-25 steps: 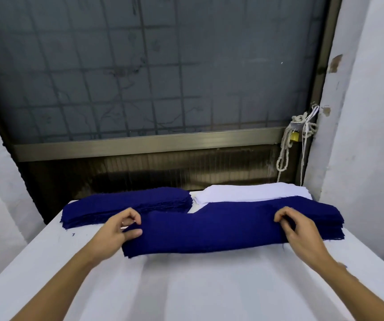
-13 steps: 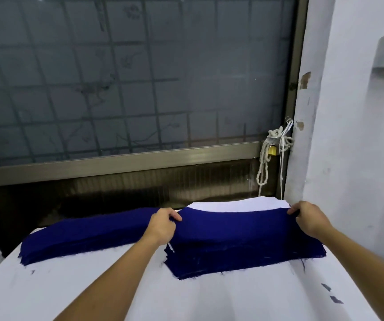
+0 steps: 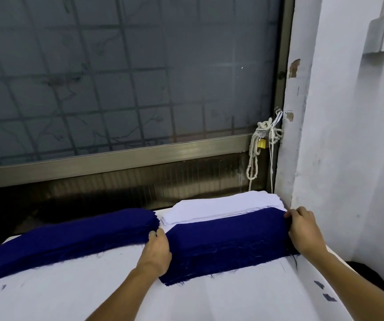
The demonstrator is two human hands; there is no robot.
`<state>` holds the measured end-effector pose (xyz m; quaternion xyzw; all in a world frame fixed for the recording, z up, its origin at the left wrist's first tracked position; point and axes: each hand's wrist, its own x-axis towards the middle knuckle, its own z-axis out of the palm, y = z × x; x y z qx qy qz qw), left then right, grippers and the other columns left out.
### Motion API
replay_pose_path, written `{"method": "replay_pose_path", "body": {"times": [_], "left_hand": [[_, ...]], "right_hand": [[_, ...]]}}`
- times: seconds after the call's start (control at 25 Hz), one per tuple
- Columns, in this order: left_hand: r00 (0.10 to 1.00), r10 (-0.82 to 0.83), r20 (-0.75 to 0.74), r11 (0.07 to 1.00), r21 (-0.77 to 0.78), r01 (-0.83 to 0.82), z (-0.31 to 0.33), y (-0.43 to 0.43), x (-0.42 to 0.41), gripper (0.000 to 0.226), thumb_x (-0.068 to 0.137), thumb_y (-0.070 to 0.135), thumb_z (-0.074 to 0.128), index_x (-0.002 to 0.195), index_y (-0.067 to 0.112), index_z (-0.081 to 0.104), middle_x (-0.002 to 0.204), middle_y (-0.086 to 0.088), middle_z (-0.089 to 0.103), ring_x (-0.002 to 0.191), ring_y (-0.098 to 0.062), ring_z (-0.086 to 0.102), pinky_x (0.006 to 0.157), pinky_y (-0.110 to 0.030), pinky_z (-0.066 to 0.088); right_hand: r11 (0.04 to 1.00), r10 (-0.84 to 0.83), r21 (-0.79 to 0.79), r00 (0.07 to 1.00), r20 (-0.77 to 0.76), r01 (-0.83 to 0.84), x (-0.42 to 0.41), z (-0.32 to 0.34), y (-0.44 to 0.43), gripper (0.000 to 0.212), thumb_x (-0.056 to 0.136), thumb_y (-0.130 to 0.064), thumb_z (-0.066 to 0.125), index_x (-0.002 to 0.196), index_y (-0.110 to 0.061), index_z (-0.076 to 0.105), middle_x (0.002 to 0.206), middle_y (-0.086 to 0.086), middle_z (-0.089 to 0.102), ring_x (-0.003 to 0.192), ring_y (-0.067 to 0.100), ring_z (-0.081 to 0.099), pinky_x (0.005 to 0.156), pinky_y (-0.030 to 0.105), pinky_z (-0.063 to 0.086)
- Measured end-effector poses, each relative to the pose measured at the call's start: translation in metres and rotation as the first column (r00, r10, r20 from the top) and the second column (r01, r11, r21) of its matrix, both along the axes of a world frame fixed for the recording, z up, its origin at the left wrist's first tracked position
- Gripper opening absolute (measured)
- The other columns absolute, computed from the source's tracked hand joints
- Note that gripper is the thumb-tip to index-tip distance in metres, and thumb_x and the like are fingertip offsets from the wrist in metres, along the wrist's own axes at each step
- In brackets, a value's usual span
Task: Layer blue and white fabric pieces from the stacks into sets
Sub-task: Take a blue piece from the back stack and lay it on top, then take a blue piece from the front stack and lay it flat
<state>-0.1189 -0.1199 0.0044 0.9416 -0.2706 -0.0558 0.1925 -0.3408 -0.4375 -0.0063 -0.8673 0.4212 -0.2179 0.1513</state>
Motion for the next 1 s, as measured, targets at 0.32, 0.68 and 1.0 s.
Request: {"method": "replay_pose_path", "body": {"times": [0.32, 0.68, 1.0], "left_hand": [[1.0, -0.009, 0.024, 1.0, -0.001, 0.009, 0.006, 0.017, 0.008, 0.027, 0.095, -0.004, 0.047, 0.112, 0.018, 0.048, 0.119, -0.005, 0.046, 0.093, -0.019, 0.057, 0.086, -0.031, 0.055], [0.991, -0.017, 0.131, 0.999, -0.049, 0.023, 0.047, 0.045, 0.05, 0.012, 0.101, 0.013, 0.052, 0.108, 0.021, 0.057, 0.108, 0.003, 0.058, 0.095, -0.015, 0.059, 0.084, -0.035, 0.056], [0.99, 0.057, 0.132, 0.991, -0.126, -0.041, 0.049, 0.105, 0.114, 0.004, 0.103, 0.026, 0.056, 0.099, 0.025, 0.055, 0.103, 0.004, 0.056, 0.088, -0.011, 0.058, 0.08, -0.03, 0.054]], "right_hand": [[0.915, -0.163, -0.401, 0.957, -0.241, 0.055, -0.005, 0.0, 0.007, 0.02, 0.093, -0.013, 0.061, 0.111, -0.015, 0.07, 0.112, 0.001, 0.058, 0.104, 0.022, 0.049, 0.085, 0.032, 0.048], [0.977, 0.15, -0.16, 0.986, 0.065, -0.138, 0.068, 0.051, 0.066, 0.021, 0.099, -0.019, 0.056, 0.113, -0.021, 0.072, 0.111, -0.003, 0.072, 0.097, 0.012, 0.064, 0.082, 0.026, 0.054], [0.911, 0.408, 0.034, 0.91, 0.079, -0.412, 0.191, 0.048, 0.155, 0.013, 0.101, -0.027, 0.057, 0.106, -0.034, 0.066, 0.089, -0.016, 0.065, 0.074, 0.004, 0.062, 0.062, 0.012, 0.044]]}}
